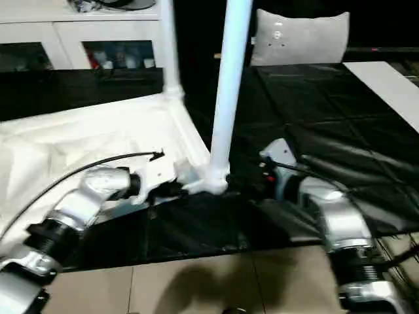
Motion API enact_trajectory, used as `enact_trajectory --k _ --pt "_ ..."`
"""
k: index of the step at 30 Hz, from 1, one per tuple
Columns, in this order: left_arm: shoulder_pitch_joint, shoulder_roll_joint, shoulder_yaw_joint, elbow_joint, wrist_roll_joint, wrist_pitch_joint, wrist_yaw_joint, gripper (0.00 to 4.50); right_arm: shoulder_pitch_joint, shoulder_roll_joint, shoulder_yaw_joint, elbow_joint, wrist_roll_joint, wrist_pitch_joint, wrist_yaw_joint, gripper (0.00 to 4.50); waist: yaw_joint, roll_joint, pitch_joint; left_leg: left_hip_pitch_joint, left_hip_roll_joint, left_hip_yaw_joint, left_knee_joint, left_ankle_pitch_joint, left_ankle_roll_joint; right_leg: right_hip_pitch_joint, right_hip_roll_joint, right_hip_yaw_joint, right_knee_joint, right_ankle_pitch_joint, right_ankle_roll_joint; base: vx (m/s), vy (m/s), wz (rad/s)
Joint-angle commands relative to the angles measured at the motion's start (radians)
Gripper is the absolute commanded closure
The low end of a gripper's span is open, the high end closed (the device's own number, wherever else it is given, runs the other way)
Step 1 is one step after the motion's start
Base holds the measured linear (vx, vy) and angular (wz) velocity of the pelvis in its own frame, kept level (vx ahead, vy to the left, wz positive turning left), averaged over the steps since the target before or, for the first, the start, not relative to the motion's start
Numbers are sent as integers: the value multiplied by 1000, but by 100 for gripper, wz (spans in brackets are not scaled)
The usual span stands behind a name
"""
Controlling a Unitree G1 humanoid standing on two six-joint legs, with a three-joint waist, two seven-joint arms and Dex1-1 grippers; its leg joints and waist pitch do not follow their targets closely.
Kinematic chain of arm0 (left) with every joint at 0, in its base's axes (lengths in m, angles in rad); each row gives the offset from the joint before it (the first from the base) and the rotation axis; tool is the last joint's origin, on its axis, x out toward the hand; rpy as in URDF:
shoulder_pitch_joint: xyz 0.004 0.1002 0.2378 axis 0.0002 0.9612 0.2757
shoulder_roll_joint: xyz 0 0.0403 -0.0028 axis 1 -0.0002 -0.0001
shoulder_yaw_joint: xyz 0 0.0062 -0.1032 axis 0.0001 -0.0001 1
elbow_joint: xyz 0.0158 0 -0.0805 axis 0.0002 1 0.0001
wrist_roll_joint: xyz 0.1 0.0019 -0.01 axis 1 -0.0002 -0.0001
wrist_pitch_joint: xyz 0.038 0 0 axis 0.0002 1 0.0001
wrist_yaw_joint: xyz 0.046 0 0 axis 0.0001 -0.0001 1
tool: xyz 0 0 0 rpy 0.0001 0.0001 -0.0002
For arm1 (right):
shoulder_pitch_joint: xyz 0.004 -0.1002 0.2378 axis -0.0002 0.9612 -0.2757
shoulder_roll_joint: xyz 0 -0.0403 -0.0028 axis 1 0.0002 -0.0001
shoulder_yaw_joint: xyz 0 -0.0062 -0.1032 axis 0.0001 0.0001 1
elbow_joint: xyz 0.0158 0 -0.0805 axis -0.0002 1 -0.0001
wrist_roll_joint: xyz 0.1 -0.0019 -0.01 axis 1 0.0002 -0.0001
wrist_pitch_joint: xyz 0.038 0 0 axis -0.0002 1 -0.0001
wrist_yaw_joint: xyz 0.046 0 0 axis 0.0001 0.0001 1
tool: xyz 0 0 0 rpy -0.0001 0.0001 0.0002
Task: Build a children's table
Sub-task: Rotate leg to tighten
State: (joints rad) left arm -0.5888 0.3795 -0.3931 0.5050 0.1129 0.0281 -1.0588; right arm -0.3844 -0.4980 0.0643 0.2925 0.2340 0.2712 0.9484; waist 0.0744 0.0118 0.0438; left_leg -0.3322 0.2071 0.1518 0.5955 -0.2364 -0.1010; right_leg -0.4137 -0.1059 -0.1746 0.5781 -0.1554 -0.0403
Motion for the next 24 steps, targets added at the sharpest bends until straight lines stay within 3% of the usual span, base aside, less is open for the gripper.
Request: enact_trajectory --k 1,5,6,9,13,20,22,24 --pt "11 10 -89 24 38 -39 -91 450 0 -19 36 -35 17 -11 80 3 3 -10 -66 -16 27 7 -64 -55 116 77 -57 74 -58 -227 -147 0 0 0" --pt "4 17 -103 23 26 -77 -160 450 3 -40 68 -42 16 -26 153 3 20 -7 -67 -14 29 9 -63 -38 109 76 -60 75 -55 -221 -157 0 0 0" --pt "0 19 -110 23 27 -87 -177 450 4 -44 80 -43 15 -30 176 3 20 -15 -67 -15 29 10 -63 -39 110 77 -58 76 -55 -222 -154 0 0 0" --pt "-8 20 -127 25 25 -115 -213 450 6 -50 106 -46 8 -30 219 3 28 -10 -68 -15 29 10 -62 -26 110 77 -60 77 -51 -215 -154 0 0 0" --pt "-14 12 -134 28 28 -129 -226 450 4 -47 121 -38 2 -25 231 42 37 -10 -68 -13 30 10 -62 -25 100 76 -59 77 -53 -229 -145 0 0 0" --pt "-20 4 -132 47 35 -146 -234 450 6 -50 139 -30 -2 -15 256 102 40 -10 -70 -15 29 10 -61 -25 91 78 -59 76 -52 -225 -137 0 0 0" --pt "-18 3 -132 53 38 -151 -234 450 7 -46 139 -28 3 -11 259 129 40 -15 -71 -16 28 10 -60 -17 92 79 -58 76 -51 -220 -134 0 0 0" --pt "-16 4 -133 54 39 -152 -234 450 7 -46 139 -28 7 -6 263 138 41 -12 -71 -16 28 9 -60 -11 93 79 -58 76 -50 -218 -135 0 0 0"
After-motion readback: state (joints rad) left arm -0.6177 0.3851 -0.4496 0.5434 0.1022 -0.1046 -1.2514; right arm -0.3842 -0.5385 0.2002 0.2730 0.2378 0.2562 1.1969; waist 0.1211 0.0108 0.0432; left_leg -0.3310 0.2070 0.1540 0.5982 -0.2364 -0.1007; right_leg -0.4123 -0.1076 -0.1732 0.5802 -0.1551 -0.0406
